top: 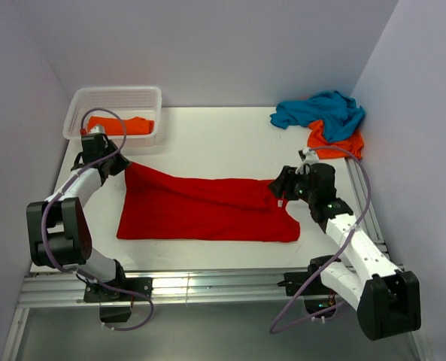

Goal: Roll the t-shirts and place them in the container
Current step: Fold the tshirt

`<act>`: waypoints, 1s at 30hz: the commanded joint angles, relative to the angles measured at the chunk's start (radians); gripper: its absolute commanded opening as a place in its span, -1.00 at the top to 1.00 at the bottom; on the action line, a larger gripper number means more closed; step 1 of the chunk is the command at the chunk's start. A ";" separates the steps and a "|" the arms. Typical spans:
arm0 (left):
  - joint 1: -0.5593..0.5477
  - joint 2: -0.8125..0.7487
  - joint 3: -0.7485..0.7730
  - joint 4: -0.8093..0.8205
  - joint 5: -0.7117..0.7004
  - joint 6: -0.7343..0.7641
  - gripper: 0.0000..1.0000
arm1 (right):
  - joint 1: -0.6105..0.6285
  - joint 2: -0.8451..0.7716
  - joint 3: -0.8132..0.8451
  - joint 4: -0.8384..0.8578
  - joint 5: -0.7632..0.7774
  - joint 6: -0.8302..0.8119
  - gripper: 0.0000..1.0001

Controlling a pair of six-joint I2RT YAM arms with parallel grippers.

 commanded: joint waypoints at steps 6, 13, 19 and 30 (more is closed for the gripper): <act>0.003 0.037 0.019 0.095 0.056 -0.046 0.99 | 0.068 -0.066 0.082 -0.192 0.107 -0.170 -0.34; 0.002 0.037 0.019 0.098 0.076 -0.052 0.99 | 0.147 -0.012 0.185 -0.398 0.222 -0.632 -0.35; -0.007 0.035 0.013 0.123 0.050 -0.042 0.99 | 0.215 -0.115 0.076 -0.410 0.149 -0.762 -0.47; -0.023 0.027 0.047 0.075 0.027 -0.002 0.99 | 0.256 -0.021 0.039 -0.348 0.095 -0.885 -0.37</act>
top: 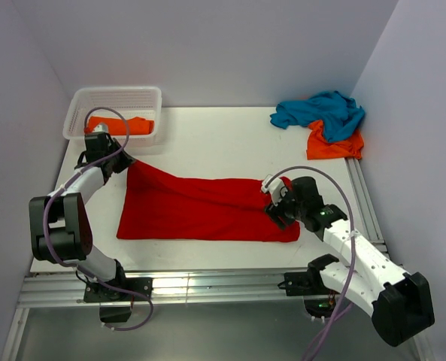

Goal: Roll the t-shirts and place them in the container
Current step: Fold the tshirt

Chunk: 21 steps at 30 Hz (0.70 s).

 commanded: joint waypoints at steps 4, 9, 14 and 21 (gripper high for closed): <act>-0.004 -0.016 0.040 0.000 -0.008 0.026 0.99 | 0.015 0.032 -0.022 0.080 -0.008 -0.045 -0.30; -0.007 -0.003 0.043 0.000 0.003 0.029 0.99 | 0.024 0.077 -0.022 0.124 0.009 -0.037 -0.14; -0.010 0.010 0.056 -0.008 0.007 0.032 0.99 | 0.030 0.101 -0.039 0.156 0.038 -0.033 -0.11; -0.011 0.017 0.059 -0.005 0.018 0.035 0.99 | 0.036 0.144 -0.047 0.199 0.049 -0.025 -0.08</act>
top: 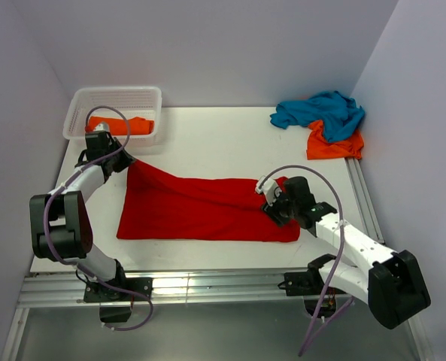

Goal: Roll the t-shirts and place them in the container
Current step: Fold the tshirt

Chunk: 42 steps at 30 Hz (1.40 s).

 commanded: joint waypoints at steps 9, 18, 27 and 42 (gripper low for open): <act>-0.005 -0.001 0.033 0.011 0.024 0.021 0.99 | 0.015 0.099 0.023 0.122 0.053 -0.001 0.06; -0.005 -0.012 0.025 0.014 0.030 0.021 0.99 | 0.015 0.171 0.072 0.136 0.054 0.011 0.20; -0.009 -0.006 0.025 0.021 0.033 0.018 0.99 | 0.012 0.177 0.092 0.134 0.043 0.025 0.66; -0.013 -0.033 0.031 -0.001 0.005 0.021 0.99 | 0.015 0.050 0.192 -0.067 -0.041 0.067 1.00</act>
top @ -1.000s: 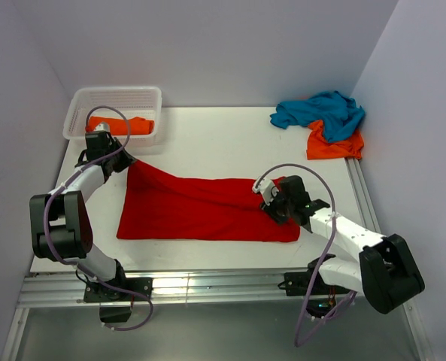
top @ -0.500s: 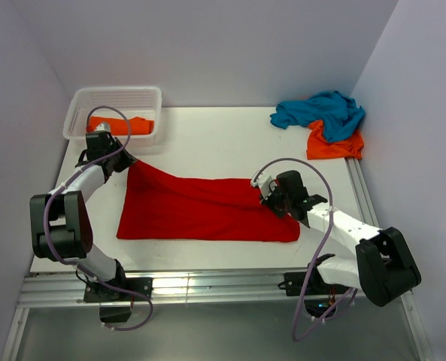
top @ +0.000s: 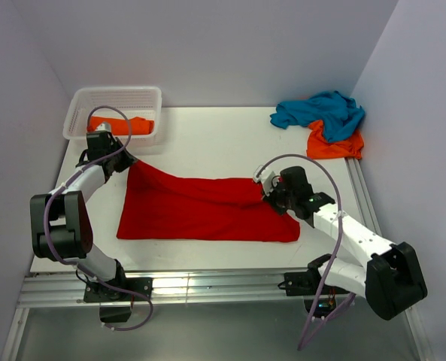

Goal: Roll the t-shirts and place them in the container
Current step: Fold the tshirt

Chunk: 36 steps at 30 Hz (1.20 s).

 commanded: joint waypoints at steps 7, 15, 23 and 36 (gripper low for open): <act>-0.003 -0.071 0.037 -0.033 -0.028 0.027 0.99 | 0.009 -0.008 0.231 -0.183 -0.181 0.129 1.00; -0.006 -0.111 0.034 -0.067 -0.039 0.022 0.99 | 0.018 0.027 0.330 -0.182 -0.281 0.375 1.00; -0.006 -0.157 0.009 -0.070 -0.044 0.004 0.99 | 0.017 0.209 0.548 -0.269 -0.468 0.595 1.00; -0.006 -0.248 -0.028 -0.067 -0.053 -0.028 0.99 | -0.045 0.276 0.545 -0.182 -0.569 0.807 1.00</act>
